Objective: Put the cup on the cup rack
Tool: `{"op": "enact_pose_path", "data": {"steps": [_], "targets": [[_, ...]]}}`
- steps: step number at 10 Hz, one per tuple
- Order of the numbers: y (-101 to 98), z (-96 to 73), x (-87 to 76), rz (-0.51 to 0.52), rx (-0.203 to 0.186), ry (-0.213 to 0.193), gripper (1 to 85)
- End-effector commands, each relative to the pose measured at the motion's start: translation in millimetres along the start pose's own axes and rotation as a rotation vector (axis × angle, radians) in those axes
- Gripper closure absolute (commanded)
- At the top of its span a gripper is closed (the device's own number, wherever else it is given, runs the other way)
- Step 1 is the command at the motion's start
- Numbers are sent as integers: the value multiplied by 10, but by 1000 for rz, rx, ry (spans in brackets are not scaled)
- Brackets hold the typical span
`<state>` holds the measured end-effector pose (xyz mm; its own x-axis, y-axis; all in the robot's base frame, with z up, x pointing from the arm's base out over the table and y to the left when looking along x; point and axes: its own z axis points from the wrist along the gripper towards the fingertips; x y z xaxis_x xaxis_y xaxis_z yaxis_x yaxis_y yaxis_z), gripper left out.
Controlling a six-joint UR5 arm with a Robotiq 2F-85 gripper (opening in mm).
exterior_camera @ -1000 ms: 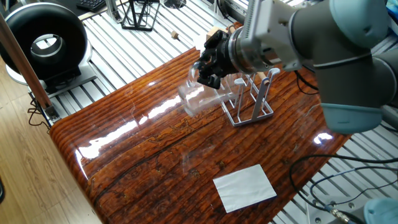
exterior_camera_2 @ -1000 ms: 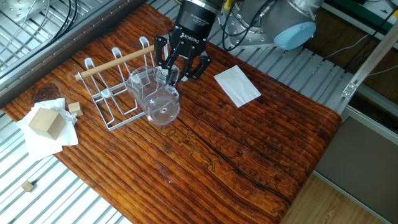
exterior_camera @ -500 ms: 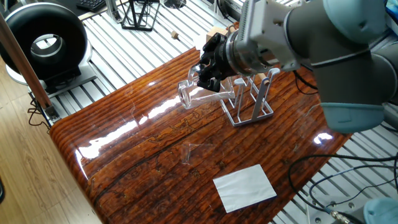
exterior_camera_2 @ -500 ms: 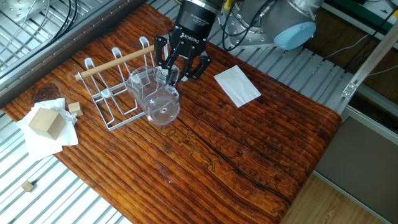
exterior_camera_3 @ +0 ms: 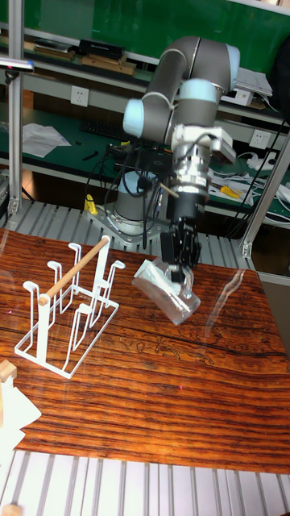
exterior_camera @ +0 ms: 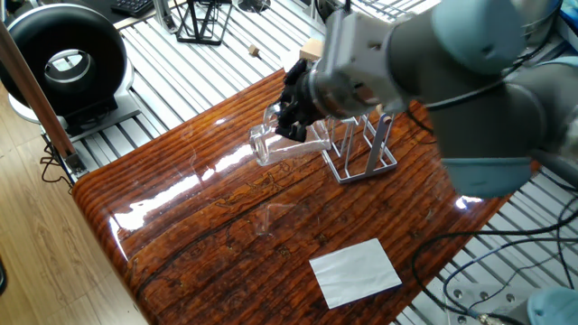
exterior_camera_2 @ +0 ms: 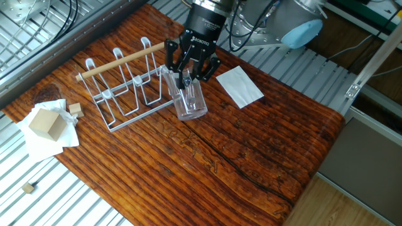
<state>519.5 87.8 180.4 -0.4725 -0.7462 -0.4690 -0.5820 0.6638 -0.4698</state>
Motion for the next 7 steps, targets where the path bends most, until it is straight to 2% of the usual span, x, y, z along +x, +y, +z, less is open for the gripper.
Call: {"op": "enact_pose_path", "data": {"steps": [1,2,4,6,7], "targets": [[93,364,-1,7,6,28,847],[111,456,4,2,23,37,847],[136,528,9,-4,40,44,847],[146,629,59,-27,42,47,847],[170,663,51,-19,36,36,847]]}}
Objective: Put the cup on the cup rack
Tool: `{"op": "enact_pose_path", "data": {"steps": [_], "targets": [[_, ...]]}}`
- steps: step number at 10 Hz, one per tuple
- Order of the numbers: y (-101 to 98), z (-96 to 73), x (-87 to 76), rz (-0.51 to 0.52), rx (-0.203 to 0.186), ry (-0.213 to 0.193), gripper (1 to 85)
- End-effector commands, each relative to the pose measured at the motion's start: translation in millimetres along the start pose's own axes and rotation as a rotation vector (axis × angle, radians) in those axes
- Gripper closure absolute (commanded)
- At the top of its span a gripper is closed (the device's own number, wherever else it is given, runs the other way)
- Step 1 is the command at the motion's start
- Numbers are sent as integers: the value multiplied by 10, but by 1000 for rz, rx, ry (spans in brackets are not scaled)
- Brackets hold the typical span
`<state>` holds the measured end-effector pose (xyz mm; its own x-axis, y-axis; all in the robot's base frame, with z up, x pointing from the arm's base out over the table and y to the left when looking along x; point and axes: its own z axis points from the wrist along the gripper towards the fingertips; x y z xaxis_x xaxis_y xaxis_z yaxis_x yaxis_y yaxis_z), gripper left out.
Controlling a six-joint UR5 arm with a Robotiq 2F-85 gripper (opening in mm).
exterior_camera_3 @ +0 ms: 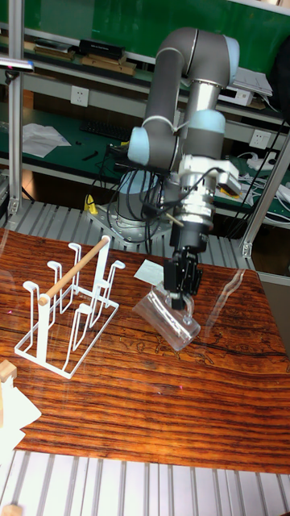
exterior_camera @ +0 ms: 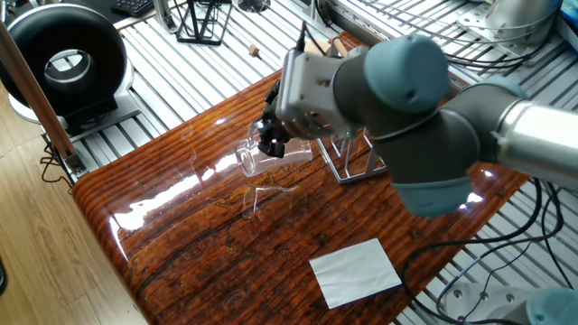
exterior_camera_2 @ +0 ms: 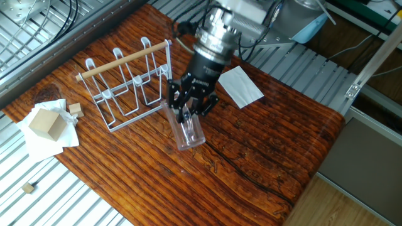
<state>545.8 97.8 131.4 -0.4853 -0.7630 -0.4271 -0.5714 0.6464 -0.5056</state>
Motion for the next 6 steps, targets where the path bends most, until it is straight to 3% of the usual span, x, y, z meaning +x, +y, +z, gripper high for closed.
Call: {"op": "enact_pose_path", "data": {"steps": [1,3,6], "targets": [[37,139,3,9,3,-10,847],[41,193,18,6,7,-13,847],[111,258,43,49,-20,-30,847]]}}
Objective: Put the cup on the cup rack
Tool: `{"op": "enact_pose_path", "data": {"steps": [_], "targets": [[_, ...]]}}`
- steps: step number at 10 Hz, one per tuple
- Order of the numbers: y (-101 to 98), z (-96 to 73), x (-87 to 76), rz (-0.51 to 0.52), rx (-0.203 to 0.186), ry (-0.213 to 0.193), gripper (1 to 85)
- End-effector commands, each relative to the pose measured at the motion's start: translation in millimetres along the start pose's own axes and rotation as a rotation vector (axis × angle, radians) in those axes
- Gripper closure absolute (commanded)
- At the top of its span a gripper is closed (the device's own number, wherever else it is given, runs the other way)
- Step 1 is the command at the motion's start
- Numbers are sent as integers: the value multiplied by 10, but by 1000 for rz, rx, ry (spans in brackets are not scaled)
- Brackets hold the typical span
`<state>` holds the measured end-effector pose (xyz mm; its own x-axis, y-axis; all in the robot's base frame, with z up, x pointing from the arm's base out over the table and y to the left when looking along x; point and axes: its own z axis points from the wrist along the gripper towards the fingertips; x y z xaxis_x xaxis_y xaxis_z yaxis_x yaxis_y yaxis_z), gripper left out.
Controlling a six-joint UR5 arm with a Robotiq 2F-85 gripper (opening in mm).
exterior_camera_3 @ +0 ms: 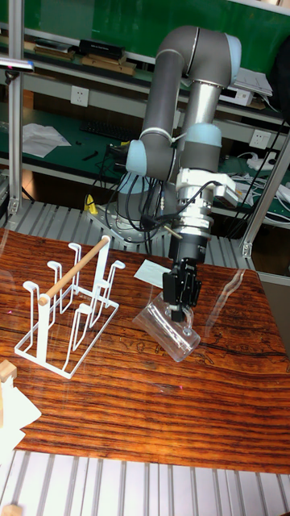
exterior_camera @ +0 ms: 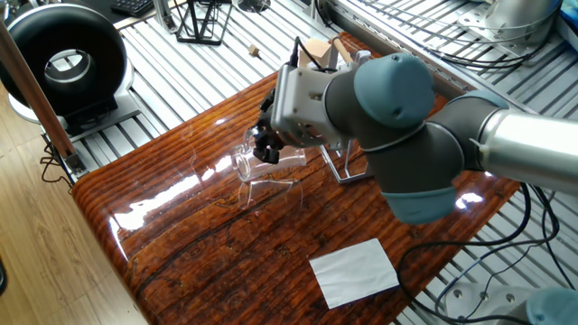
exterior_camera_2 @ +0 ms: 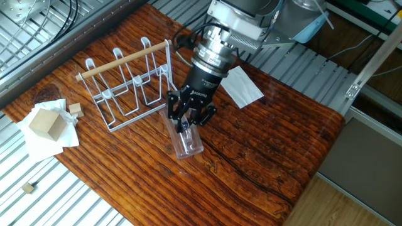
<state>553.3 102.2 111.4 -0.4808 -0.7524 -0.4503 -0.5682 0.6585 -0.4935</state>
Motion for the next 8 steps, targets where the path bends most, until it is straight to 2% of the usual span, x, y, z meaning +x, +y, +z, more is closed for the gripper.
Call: {"op": "enact_pose_path", "data": {"steps": [1,8], "targets": [[23,60,39,36,-13,-10,847],[146,98,100,65,-65,-31,847]]}}
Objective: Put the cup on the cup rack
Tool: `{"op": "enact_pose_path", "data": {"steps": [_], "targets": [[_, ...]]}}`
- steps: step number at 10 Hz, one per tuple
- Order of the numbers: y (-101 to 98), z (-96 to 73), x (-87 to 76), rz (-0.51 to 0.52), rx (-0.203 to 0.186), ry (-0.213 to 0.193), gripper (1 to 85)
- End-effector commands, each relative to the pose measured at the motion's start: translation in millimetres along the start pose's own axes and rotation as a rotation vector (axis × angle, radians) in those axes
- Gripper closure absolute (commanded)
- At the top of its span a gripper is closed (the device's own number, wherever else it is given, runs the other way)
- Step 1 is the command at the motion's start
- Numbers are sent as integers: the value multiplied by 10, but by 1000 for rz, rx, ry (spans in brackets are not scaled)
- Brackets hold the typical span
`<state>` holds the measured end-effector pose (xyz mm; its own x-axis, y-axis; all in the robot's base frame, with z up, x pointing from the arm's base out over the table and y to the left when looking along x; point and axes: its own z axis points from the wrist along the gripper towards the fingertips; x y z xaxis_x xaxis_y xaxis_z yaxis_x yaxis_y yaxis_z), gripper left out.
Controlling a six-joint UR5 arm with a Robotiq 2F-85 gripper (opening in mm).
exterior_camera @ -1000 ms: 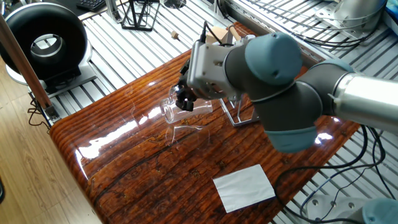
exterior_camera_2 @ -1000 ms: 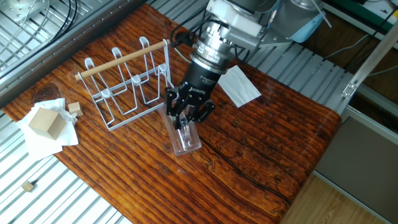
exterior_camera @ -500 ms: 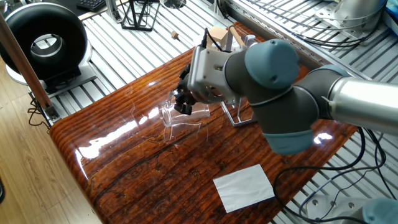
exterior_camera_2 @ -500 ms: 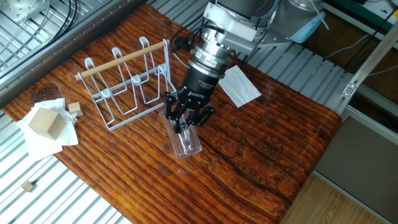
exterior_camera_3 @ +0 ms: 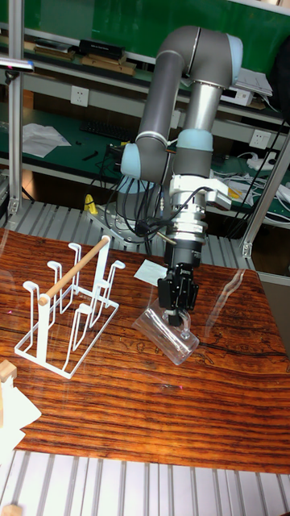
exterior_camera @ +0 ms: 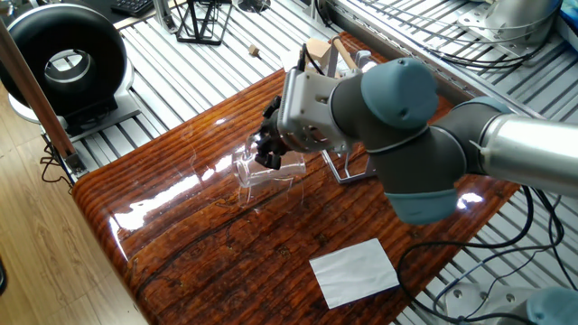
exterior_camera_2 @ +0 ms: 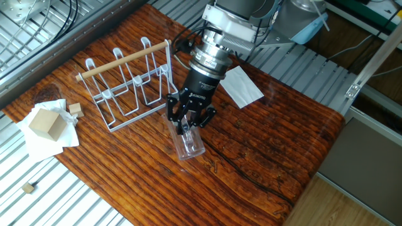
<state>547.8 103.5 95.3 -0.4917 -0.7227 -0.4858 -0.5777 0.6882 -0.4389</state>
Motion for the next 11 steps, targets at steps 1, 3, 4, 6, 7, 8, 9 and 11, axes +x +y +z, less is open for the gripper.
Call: {"op": "enact_pose_path", "data": {"steps": [1,3,4,6,7,8,9,11], "targets": [[71,30,39,26,-36,-6,847],[136,16,33,40,-63,-10,843],[147,5,18,41,-69,-17,833],[165,-45,-26,48,-84,-34,767],[177,-86,-44,50,-99,-39,743],[170,-114,-42,49,-104,-39,720],[176,-131,-63,54,-112,-47,713],[190,-158,-104,53,-124,-63,667]]}}
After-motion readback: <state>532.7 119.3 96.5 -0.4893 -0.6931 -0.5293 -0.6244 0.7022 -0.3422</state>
